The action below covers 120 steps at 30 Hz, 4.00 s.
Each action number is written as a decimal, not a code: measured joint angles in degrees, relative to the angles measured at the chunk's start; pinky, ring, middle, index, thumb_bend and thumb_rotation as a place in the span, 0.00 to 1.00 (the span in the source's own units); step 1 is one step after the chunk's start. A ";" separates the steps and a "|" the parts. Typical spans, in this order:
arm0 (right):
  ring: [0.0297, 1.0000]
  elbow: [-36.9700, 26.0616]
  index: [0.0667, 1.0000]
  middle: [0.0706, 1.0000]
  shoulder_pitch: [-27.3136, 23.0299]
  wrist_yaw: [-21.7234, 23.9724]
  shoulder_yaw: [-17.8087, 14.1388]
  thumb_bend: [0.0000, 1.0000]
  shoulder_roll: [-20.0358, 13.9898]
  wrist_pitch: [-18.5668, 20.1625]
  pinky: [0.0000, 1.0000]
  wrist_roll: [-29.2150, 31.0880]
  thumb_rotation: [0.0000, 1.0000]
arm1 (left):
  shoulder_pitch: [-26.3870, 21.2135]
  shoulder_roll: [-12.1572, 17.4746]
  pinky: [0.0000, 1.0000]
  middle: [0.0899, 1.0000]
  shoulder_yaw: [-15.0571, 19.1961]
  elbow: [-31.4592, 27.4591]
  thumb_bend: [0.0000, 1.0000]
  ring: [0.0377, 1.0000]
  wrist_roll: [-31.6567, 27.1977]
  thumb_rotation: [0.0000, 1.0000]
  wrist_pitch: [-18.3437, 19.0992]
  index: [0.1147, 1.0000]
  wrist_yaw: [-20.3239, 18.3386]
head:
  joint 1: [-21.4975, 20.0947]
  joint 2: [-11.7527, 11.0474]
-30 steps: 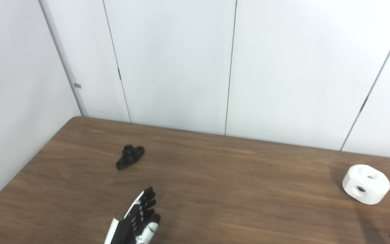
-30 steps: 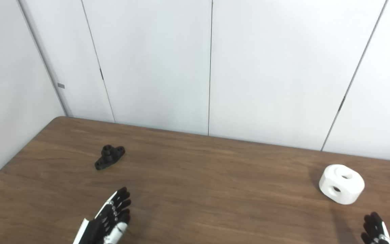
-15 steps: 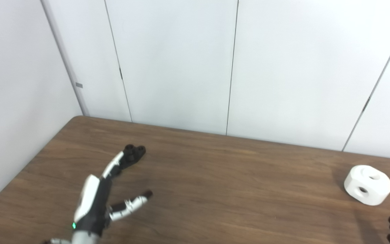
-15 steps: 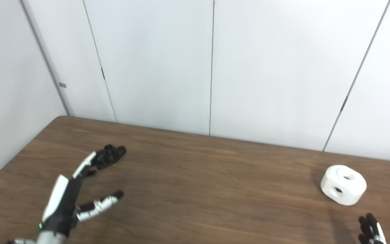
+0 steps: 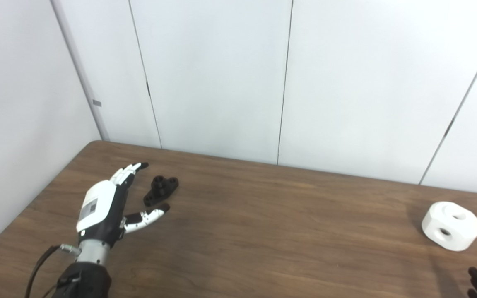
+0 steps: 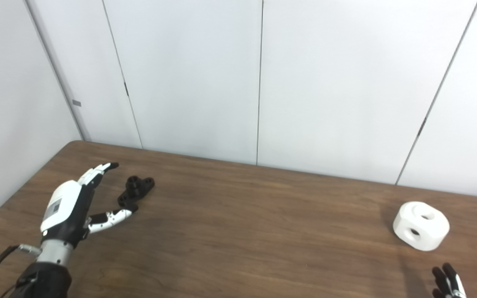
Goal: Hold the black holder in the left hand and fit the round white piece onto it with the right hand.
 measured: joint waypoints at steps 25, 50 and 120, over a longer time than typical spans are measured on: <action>1.00 -1.10 1.00 0.96 0.95 0.01 0.16 0.55 0.04 0.34 1.00 0.02 1.00 | -12.35 3.47 0.90 0.89 -7.82 23.89 0.85 0.94 5.06 0.46 9.38 0.75 0.91 | -0.70 1.14; 1.00 -2.13 1.00 0.96 1.95 0.00 0.44 0.55 0.58 1.61 1.00 -0.64 1.00 | -16.89 4.82 0.88 0.85 -10.57 28.04 0.83 0.92 0.01 0.44 11.23 0.64 -0.02 | -1.06 1.67; 0.95 -7.18 1.00 0.92 4.54 -0.55 1.78 0.62 1.77 7.42 1.00 -1.03 0.97 | -4.02 2.71 0.74 0.79 -21.03 -0.82 0.52 0.85 -3.94 0.06 5.62 0.42 -13.14 | -11.24 11.94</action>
